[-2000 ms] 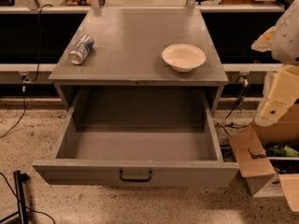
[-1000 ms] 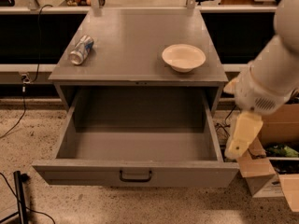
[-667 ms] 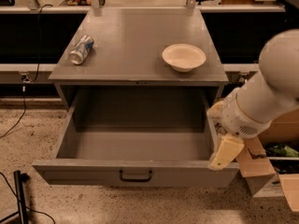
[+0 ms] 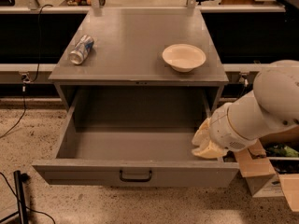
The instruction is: Close top drawer
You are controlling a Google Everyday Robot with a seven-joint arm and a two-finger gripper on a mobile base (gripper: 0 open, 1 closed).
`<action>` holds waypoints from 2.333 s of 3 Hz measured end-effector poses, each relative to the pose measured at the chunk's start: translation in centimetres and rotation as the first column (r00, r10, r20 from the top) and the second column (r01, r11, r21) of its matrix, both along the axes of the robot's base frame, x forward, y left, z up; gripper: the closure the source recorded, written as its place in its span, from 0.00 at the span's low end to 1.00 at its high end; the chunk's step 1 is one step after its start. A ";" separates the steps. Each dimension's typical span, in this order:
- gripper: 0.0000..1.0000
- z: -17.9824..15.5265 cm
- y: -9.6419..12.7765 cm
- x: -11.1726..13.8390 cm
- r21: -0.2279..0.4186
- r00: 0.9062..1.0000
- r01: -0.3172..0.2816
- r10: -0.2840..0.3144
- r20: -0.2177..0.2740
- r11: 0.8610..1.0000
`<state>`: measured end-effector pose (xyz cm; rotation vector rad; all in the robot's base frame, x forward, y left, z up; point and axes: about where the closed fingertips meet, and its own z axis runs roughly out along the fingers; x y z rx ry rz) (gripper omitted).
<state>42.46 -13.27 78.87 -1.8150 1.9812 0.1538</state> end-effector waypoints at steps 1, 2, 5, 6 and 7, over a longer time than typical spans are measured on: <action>0.88 -0.4 0.6 -1.8 -0.003 0.999 -0.016 0.017 0.028 1.000; 1.00 -2.5 1.3 -5.6 -0.029 0.992 -0.063 0.066 0.104 0.998; 1.00 -8.5 2.5 -7.4 -0.051 0.990 -0.130 0.133 0.049 0.990; 1.00 -14.2 4.2 -7.9 -0.053 0.996 -0.093 0.093 0.000 0.994; 1.00 -14.2 4.2 -7.9 -0.054 0.995 -0.096 0.096 0.001 0.994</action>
Offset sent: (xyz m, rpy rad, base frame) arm -0.1168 0.0160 -0.0619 -0.0747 -0.2020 0.1523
